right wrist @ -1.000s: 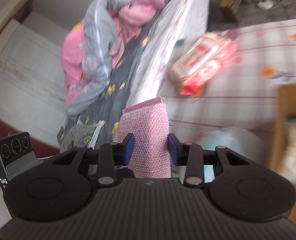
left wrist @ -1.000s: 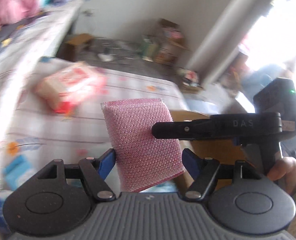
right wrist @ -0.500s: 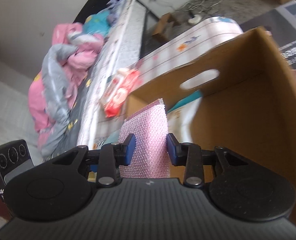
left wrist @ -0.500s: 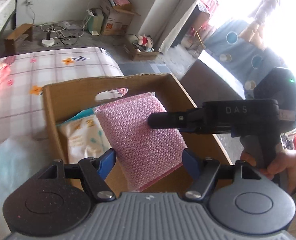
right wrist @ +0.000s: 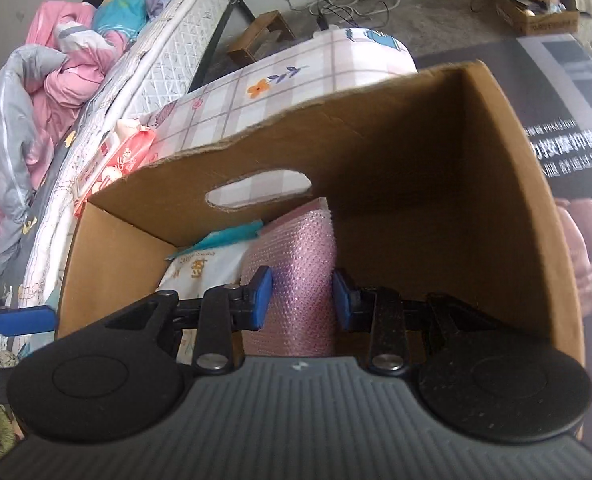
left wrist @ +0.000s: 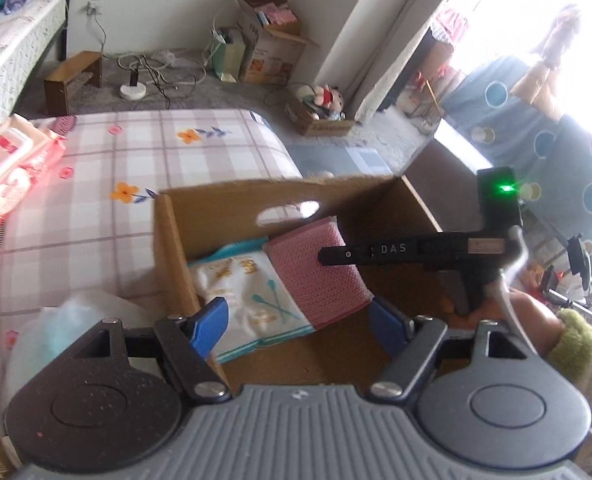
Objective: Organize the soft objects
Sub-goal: 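Carry the pink sponge pad with the right tool into the box, then open the right tool to drop the sponge and withdraw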
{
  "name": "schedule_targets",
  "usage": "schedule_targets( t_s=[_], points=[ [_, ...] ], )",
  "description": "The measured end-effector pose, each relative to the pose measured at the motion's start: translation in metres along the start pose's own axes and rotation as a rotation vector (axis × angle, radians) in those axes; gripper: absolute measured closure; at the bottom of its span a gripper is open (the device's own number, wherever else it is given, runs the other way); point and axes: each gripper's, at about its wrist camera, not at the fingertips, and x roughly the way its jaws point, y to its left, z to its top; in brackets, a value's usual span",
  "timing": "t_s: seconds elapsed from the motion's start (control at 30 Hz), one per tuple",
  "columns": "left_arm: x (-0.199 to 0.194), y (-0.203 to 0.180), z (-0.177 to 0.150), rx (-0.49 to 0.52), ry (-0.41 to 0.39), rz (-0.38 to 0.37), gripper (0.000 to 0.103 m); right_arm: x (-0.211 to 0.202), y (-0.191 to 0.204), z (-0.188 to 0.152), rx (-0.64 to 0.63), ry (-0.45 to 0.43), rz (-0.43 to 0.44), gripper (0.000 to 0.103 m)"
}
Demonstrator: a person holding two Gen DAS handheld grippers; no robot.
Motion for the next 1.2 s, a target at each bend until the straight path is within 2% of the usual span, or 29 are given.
schedule_targets(
  t_s=[0.13, 0.2, 0.3, 0.43, 0.83, 0.9, 1.07, 1.2],
  points=[
    [-0.026, 0.008, -0.005, -0.016, -0.046, 0.001, 0.023, 0.004, 0.002, 0.003, 0.003, 0.003, -0.028, 0.068],
    [-0.038, 0.012, -0.009, -0.018, -0.068, 0.006, 0.022, -0.001, 0.014, 0.001, -0.038, -0.006, -0.077, 0.058],
    [-0.053, 0.015, -0.015, -0.017, -0.095, 0.021, 0.021, -0.011, 0.03, -0.004, -0.112, -0.045, -0.143, 0.052],
    [-0.073, 0.023, -0.026, -0.027, -0.128, 0.042, 0.021, -0.009, 0.046, -0.006, -0.158, -0.067, -0.2, 0.052],
    [-0.147, 0.064, -0.093, -0.114, -0.221, 0.139, 0.017, 0.027, 0.053, -0.008, -0.132, -0.078, -0.387, 0.052],
    [-0.155, 0.073, -0.105, -0.135, -0.225, 0.157, 0.017, 0.03, 0.051, -0.008, -0.112, -0.084, -0.413, 0.047],
    [-0.173, 0.09, -0.132, -0.185, -0.242, 0.183, 0.017, 0.031, 0.043, -0.008, -0.067, -0.081, -0.427, 0.04],
    [-0.183, 0.101, -0.151, -0.223, -0.258, 0.204, 0.017, 0.033, 0.035, -0.012, 0.032, -0.064, -0.336, 0.04]
  ],
)
